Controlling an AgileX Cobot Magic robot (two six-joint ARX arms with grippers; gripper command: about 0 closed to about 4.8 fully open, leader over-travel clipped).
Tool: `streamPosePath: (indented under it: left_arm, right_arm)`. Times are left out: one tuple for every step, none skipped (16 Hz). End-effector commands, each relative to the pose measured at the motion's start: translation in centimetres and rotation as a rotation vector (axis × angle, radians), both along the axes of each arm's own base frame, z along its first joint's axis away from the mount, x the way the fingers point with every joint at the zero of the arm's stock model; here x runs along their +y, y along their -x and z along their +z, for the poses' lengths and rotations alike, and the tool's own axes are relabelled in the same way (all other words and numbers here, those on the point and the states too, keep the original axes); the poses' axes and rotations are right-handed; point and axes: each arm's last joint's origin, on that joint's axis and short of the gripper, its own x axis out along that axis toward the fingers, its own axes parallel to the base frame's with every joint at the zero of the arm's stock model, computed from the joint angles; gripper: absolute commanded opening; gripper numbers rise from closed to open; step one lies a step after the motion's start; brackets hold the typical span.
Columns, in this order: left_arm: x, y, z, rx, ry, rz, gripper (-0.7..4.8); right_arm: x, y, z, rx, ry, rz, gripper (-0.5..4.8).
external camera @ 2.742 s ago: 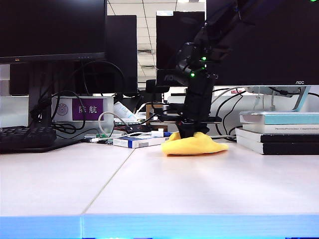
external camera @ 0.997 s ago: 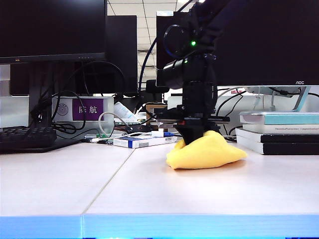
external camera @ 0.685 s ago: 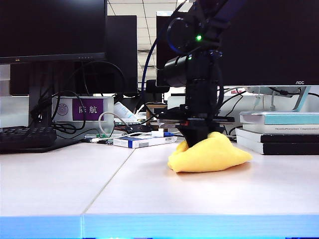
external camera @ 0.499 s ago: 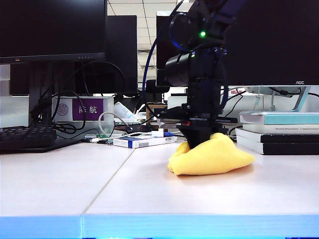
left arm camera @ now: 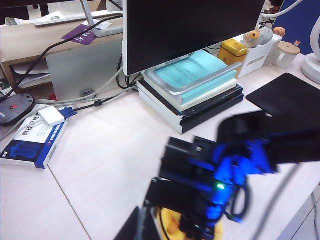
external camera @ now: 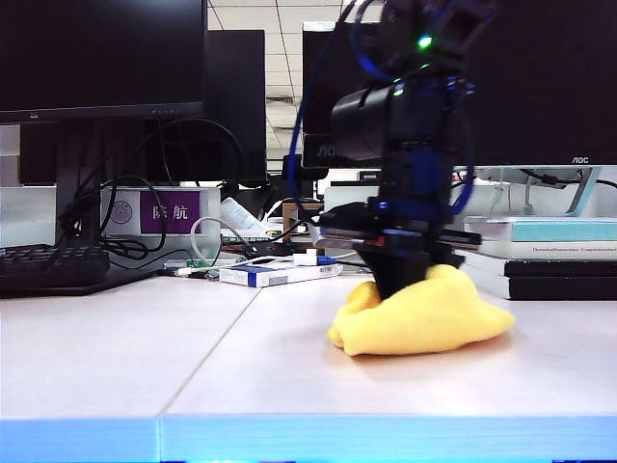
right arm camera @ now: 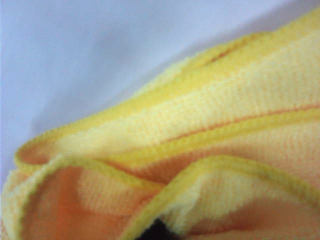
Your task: Wipe the table from front to back using the rag.
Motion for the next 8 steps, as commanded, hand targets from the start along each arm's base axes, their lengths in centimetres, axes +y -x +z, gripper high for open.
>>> streamPosePath:
  left_arm:
    - [0.0,0.1,0.3,-0.016,0.010,-0.006,-0.05]
    - [0.0,0.1,0.3,-0.016,0.010,-0.006,-0.05]
    - [0.0,0.1,0.3,-0.016,0.010,-0.006,-0.05]
    - [0.0,0.1,0.3,-0.016,0.010,-0.006,-0.05]
    - [0.0,0.1,0.3,-0.016,0.010,-0.006,-0.05]
    - [0.0,0.1,0.3,-0.016,0.010,-0.006,-0.05]
    - [0.0,0.1,0.3,-0.016,0.010,-0.006,-0.05]
    - [0.0,0.1,0.3,-0.015,0.010,-0.006,-0.05]
  right_arm:
    - [-1.1,2.8,-2.0,0.103,0.033,-0.015,-0.06]
    - [-1.4,3.6,-2.1,0.098,0.029,-0.023,-0.06]
    - [-1.6,4.2,-2.2,0.096,0.028,-0.024,-0.06]
    - [-2.1,5.6,-2.3,0.100,0.031,-0.016,-0.06]
    - [-2.3,6.5,-2.3,0.104,0.038,-0.008,-0.06]
    - [-2.3,7.6,-2.3,0.104,0.039,-0.001,-0.06]
    - [-2.2,8.3,-2.2,0.097,0.035,0.013,-0.06]
    - [-2.1,8.9,-2.1,0.093,0.032,0.013,-0.06]
